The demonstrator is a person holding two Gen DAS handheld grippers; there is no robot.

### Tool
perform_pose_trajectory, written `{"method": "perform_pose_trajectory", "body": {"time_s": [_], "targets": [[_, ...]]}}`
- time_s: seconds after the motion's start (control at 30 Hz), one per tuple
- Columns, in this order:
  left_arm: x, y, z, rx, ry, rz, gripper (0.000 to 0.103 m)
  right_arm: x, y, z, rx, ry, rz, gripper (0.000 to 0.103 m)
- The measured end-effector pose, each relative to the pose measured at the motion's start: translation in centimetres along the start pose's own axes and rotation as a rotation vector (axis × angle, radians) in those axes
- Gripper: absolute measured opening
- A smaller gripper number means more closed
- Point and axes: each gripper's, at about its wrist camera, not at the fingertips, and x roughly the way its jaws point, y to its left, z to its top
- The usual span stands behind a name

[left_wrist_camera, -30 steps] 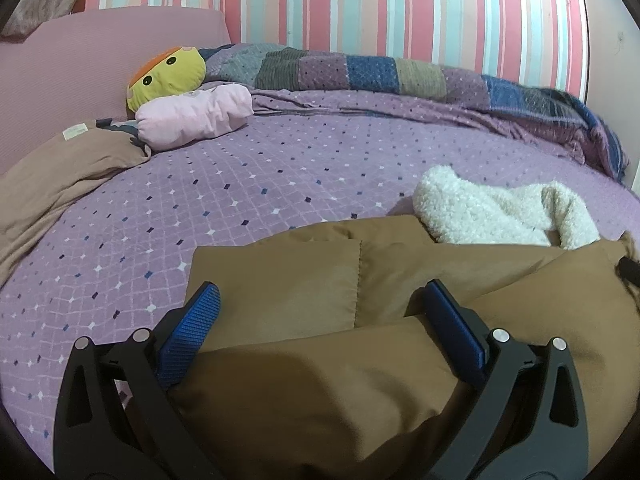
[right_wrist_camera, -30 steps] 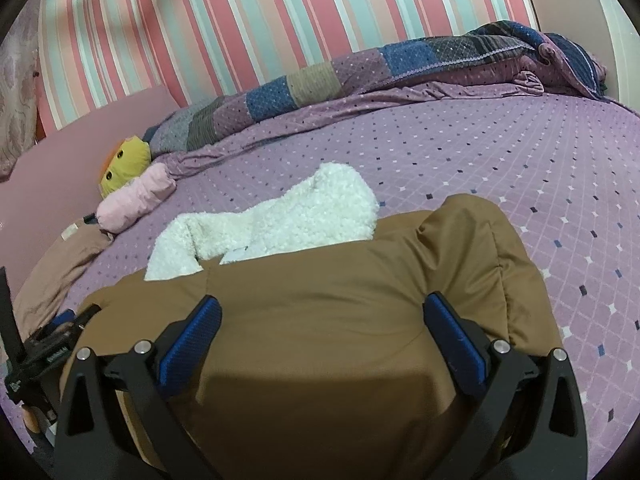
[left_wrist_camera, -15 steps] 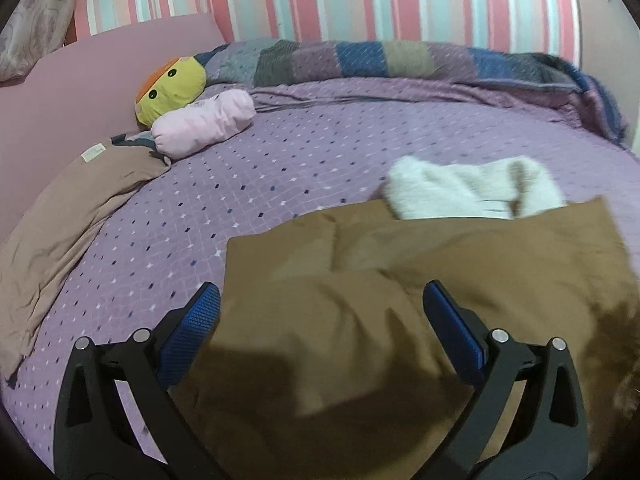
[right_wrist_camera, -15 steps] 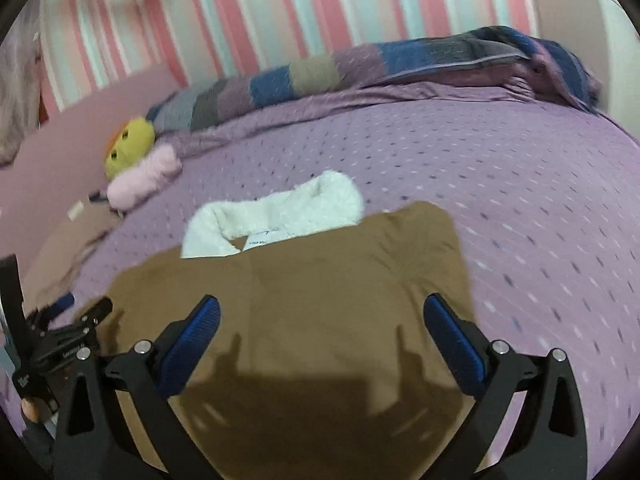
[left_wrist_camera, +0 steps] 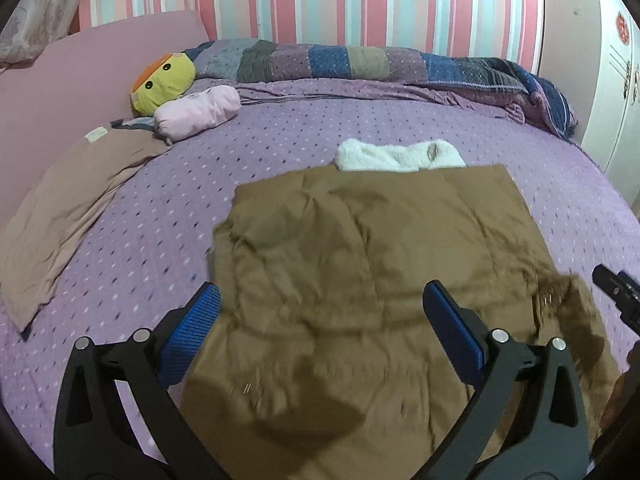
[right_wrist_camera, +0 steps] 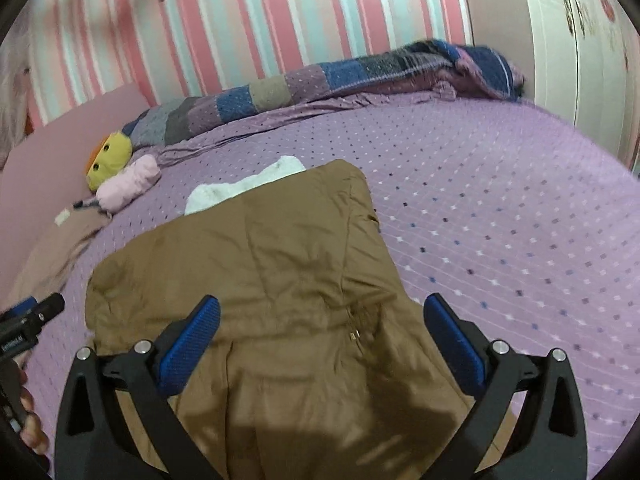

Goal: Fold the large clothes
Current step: 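Move both open tools along the jacket toward its hem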

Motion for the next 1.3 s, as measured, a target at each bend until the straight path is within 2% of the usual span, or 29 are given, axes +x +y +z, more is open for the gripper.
{"method": "perform_pose_trajectory", "body": {"time_s": [0.13, 0.3, 0.4, 0.57, 0.7, 0.87, 0.97, 1.07, 1.3], "targets": [[-2.7, 0.7, -2.4, 0.005, -0.002, 0.005, 0.1, -4.0, 1.6, -1.2, -0.094, -0.038, -0.034, 0.101], [-6.9, 1.7, -4.5, 0.007, -0.03, 0.005, 0.1, -6.9, 3.0, -1.8, -0.121, -0.035, -0.027, 0.101], [-9.5, 2.1, -5.1, 0.009, -0.065, -0.011, 0.1, -9.1, 3.9, -2.4, -0.154, -0.071, -0.042, 0.101], [-12.2, 2.6, -6.4, -0.024, -0.072, -0.035, 0.1, -11.9, 4.5, -3.7, -0.175, -0.104, -0.052, 0.101], [-13.0, 2.9, -7.6, -0.047, -0.06, -0.047, 0.1, -13.4, 4.4, -4.9, -0.175, -0.088, -0.04, 0.101], [-13.9, 3.0, -9.6, -0.035, -0.049, -0.005, 0.1, -14.2, 3.8, -6.8, -0.169, -0.078, -0.024, 0.101], [-13.8, 3.2, -10.7, -0.03, -0.007, -0.005, 0.1, -14.1, 3.1, -7.9, -0.157, -0.06, -0.024, 0.101], [-13.7, 3.5, -11.5, -0.027, 0.002, 0.029, 0.1, -14.1, 2.4, -8.8, -0.143, -0.045, -0.023, 0.101], [-12.6, 4.4, -13.3, -0.022, 0.018, 0.0, 0.1, -13.4, 0.3, -10.7, -0.093, 0.007, -0.083, 0.101]]}}
